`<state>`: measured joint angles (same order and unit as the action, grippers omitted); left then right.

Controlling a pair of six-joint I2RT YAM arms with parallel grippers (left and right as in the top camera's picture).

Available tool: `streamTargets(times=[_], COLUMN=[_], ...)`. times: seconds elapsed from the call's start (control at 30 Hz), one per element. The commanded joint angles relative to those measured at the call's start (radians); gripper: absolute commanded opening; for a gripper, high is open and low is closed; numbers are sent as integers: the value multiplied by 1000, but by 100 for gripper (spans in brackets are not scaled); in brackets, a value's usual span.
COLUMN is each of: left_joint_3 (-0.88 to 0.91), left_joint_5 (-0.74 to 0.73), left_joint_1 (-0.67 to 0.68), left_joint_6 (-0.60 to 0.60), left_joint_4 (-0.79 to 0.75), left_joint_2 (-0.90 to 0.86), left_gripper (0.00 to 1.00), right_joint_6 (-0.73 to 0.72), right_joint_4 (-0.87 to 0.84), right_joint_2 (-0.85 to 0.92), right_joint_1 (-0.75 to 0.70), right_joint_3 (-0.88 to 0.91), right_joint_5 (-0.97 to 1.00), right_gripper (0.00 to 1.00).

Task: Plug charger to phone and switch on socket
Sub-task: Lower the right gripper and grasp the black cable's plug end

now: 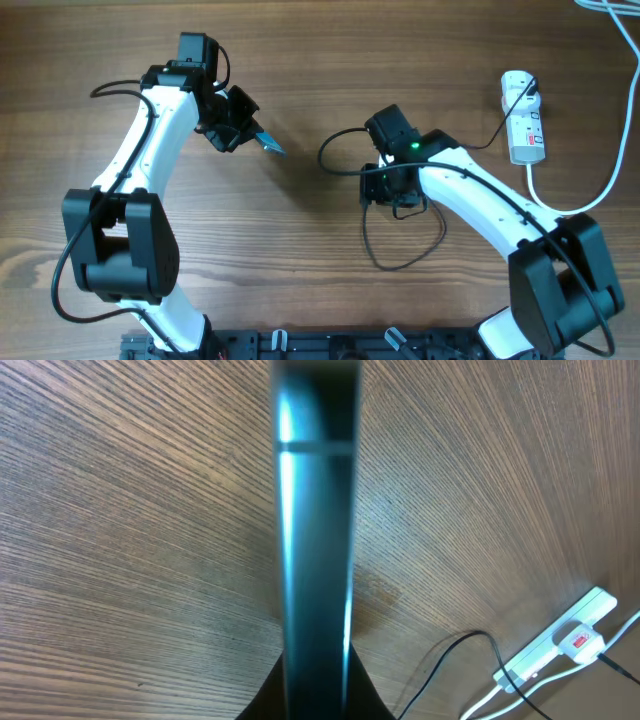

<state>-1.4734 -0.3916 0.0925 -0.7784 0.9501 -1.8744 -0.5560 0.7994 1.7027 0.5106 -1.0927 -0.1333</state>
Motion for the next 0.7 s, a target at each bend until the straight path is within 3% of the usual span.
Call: streamTargets(times=[0.0, 0.4, 0.67], left_joint_3=[-13, -13, -13], left_joint_5=[1, 1, 1], left_joint_1=[2, 2, 2], left_joint_6=[19, 20, 19], left_joint_4=[0, 0, -10], left_joint_2=[27, 27, 27], left_gripper=[4, 4, 4], right_joint_6=[-32, -83, -83], right_joint_4=[-8, -47, -58], right_joint_2=[16, 171, 179], right_joint_1=[49, 92, 93], right_joint_3=[8, 8, 8], right_joint_5=[84, 141, 140], right_gripper=[54, 54, 46])
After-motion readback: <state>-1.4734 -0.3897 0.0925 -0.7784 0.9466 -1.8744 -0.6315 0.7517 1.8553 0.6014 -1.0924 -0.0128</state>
